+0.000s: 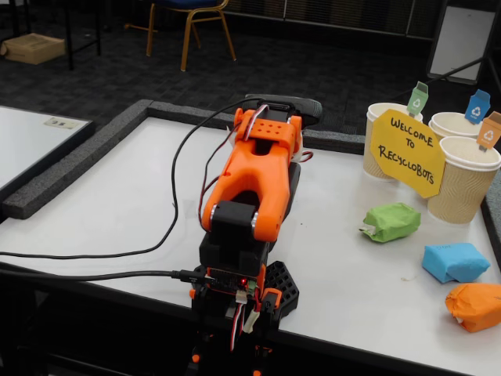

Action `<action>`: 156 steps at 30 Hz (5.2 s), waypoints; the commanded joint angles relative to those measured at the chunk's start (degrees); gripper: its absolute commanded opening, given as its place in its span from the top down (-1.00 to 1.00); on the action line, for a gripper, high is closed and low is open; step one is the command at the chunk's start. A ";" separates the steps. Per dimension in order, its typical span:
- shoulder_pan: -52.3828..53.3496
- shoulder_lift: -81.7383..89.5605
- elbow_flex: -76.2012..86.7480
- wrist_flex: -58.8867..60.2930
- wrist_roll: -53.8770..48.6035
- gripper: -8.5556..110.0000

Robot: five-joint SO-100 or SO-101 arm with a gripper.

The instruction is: Sort rubbish by color.

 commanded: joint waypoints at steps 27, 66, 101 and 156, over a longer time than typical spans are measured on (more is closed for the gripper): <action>-0.62 1.85 -3.16 -0.09 1.05 0.85; -0.62 1.85 -3.16 -0.09 1.05 0.85; -1.41 1.85 -3.16 -0.09 0.70 0.85; 18.81 -41.13 -76.46 22.06 -9.93 0.68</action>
